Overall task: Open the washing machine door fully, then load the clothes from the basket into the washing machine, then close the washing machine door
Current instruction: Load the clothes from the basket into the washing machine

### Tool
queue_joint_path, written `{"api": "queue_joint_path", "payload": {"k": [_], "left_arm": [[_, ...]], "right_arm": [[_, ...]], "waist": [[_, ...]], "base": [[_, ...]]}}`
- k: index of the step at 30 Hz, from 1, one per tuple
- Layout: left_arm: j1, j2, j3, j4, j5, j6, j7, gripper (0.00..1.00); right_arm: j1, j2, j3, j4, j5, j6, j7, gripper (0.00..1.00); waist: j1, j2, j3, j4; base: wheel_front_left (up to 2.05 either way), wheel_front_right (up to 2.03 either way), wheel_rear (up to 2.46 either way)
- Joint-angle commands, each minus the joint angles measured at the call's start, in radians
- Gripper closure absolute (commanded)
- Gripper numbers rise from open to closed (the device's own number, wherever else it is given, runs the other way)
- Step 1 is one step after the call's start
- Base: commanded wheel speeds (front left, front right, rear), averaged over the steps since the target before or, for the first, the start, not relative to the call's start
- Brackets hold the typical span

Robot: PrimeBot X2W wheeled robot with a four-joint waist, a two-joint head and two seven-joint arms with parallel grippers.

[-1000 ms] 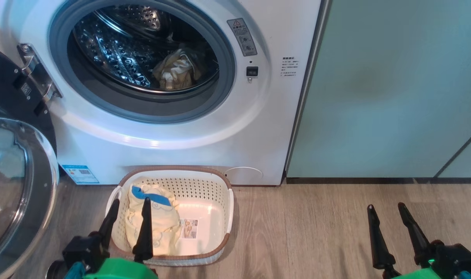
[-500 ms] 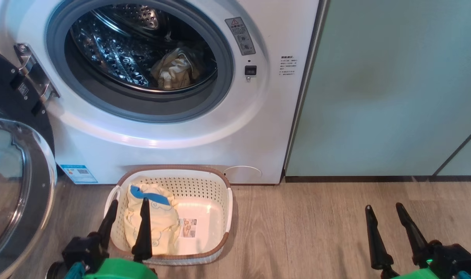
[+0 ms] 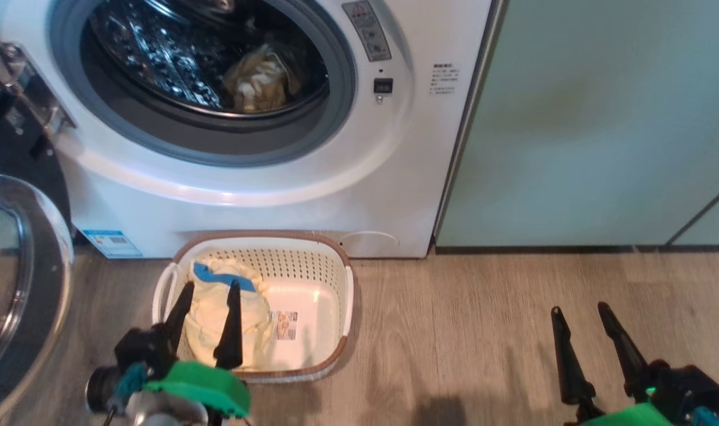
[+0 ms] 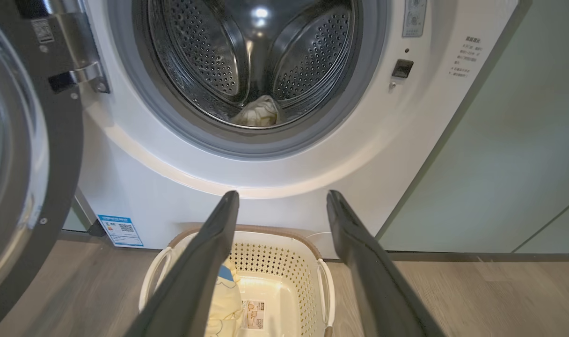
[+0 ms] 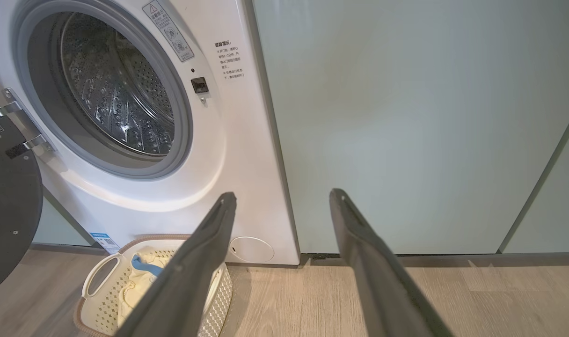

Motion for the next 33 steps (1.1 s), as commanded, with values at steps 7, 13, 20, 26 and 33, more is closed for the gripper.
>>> {"api": "queue_joint_path", "payload": {"k": [7, 13, 20, 26, 33], "left_arm": [[-0.195, -0.011, 0.035, 0.149, 0.016, -0.054, -0.009, 0.0], [-0.324, -0.016, 0.045, 0.326, 0.024, -0.101, -0.009, 0.0], [-0.461, -0.002, 0.076, 0.52, 0.032, -0.141, -0.009, 0.0], [-0.571, 0.008, 0.082, 0.653, 0.04, -0.164, -0.009, 0.0], [-0.694, 0.041, 0.108, 0.81, 0.035, -0.18, -0.009, 0.0]], "right_arm": [[-0.098, -0.008, 0.021, -0.048, 0.01, 0.004, -0.007, 0.0], [-0.144, -0.008, 0.024, -0.061, 0.023, 0.004, -0.007, 0.0], [-0.199, -0.008, 0.024, -0.082, 0.048, 0.004, -0.007, 0.0], [-0.24, -0.008, 0.015, -0.1, 0.061, 0.004, -0.007, 0.0], [-0.294, -0.008, 0.025, -0.121, 0.094, 0.004, -0.007, 0.0]], "waist": [[0.0, -0.0001, 0.115, -0.029], [0.0, -0.0001, 0.219, -0.055], [0.0, -0.0001, 0.362, -0.086], [0.0, -0.0001, 0.467, -0.094], [0.0, -0.0001, 0.593, -0.126]], "base": [[0.0, 0.0, 0.0], [0.0, 0.0, 0.0], [0.0, 0.0, 0.0], [0.0, 0.0, 0.0], [0.0, 0.0, 0.0]]}}
